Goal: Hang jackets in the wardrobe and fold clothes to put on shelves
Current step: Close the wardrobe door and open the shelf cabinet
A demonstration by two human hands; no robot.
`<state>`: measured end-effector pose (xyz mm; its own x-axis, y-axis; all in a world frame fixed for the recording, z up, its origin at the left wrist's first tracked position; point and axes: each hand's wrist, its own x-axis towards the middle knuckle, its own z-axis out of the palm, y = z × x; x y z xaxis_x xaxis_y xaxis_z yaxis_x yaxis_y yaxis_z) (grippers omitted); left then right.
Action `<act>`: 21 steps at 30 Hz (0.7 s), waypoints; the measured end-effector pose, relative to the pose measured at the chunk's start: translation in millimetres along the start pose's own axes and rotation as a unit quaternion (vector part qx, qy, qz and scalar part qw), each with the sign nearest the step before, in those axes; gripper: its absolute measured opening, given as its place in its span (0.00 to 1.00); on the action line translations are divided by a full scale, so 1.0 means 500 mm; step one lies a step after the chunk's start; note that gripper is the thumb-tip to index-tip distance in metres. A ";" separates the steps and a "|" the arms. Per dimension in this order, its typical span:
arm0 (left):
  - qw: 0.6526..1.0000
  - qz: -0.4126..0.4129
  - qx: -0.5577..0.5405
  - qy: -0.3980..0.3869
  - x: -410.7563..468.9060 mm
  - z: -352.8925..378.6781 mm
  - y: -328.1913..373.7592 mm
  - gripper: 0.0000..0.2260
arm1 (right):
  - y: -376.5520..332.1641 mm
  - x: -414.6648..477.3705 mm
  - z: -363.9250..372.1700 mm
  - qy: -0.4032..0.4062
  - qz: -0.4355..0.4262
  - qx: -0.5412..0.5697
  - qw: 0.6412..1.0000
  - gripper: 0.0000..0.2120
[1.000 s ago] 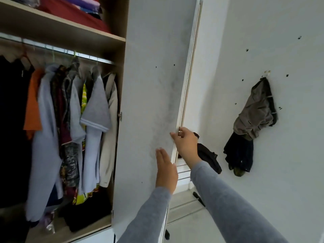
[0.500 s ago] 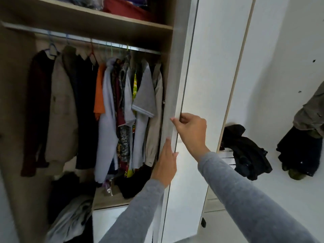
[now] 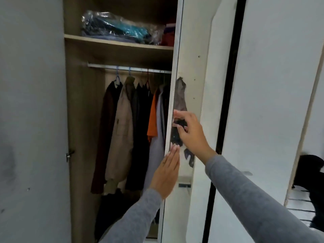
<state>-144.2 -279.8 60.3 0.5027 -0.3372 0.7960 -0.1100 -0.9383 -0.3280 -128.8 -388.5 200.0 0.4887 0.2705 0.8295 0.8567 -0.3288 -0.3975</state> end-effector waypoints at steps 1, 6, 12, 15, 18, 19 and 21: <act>1.000 0.003 0.011 -0.009 0.005 0.018 -0.028 0.23 | 0.006 0.024 0.022 -0.001 -0.018 -0.012 1.000 0.24; 0.999 -0.027 -0.023 -0.018 0.052 0.099 -0.129 0.29 | 0.074 0.119 0.102 -0.001 -0.032 -0.116 0.993 0.25; 0.991 -0.083 -0.077 0.066 0.131 0.171 -0.209 0.27 | 0.200 0.189 0.153 0.022 -0.037 -0.158 0.986 0.25; 0.988 -0.085 -0.096 0.081 0.179 0.201 -0.240 0.28 | 0.254 0.221 0.168 0.054 -0.044 -0.208 0.976 0.25; 0.986 -0.103 -0.106 0.083 0.238 0.226 -0.274 0.27 | 0.299 0.252 0.177 0.082 -0.050 -0.224 0.970 0.22; 0.984 -0.113 -0.109 0.079 0.255 0.232 -0.285 0.26 | 0.310 0.257 0.179 0.090 -0.053 -0.230 0.968 0.21; 0.983 -0.131 -0.101 0.077 0.284 0.253 -0.308 0.25 | 0.335 0.262 0.188 0.107 -0.058 -0.237 0.964 0.23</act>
<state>52.6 -173.5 159.4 0.4025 -0.0752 0.9123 -0.1699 -0.9854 -0.0063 94.3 -323.1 205.3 0.3055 0.1545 0.9396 0.7077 -0.6970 -0.1155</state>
